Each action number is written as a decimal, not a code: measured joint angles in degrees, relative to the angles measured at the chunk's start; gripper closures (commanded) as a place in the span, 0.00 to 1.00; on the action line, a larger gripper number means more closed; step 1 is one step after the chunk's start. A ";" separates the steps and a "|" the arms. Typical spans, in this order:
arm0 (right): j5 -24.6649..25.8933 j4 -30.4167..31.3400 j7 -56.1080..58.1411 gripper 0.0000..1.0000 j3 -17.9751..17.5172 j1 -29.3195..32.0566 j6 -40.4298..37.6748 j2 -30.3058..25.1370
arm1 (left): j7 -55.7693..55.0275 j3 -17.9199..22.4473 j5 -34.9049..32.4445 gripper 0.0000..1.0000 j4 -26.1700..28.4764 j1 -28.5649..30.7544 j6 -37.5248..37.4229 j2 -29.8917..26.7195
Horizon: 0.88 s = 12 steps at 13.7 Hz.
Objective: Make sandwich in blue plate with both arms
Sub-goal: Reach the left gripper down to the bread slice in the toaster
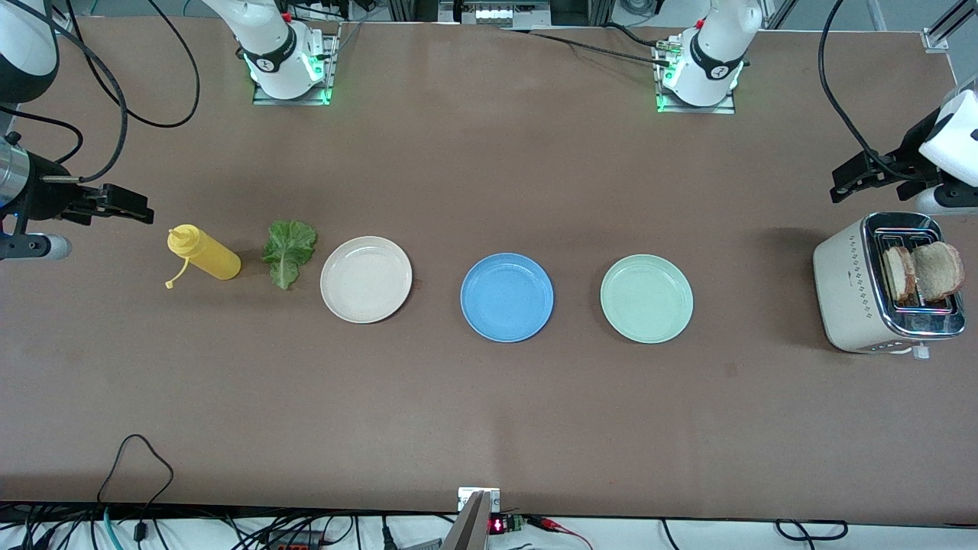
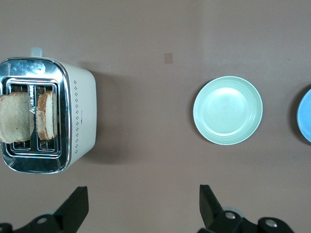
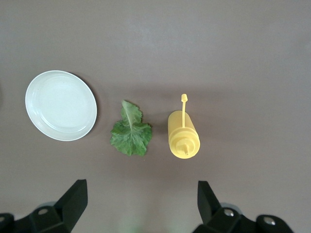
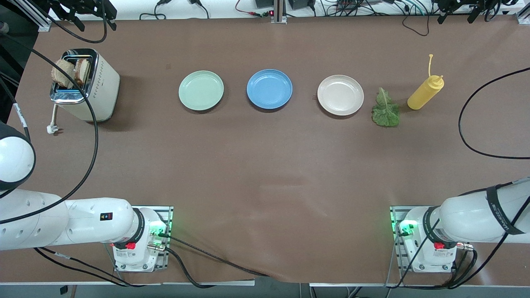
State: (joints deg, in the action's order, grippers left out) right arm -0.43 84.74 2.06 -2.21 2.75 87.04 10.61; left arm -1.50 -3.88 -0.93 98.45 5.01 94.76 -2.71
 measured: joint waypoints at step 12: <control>-0.01 2.09 -0.06 0.00 -0.03 -0.01 0.38 -1.67 | 6.30 1.51 -0.04 0.00 2.15 10.05 9.11 9.19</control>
State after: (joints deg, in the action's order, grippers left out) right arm -0.44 86.83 2.00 -2.24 2.74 87.42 8.94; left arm 4.81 -2.37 -0.98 100.60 15.06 103.87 6.47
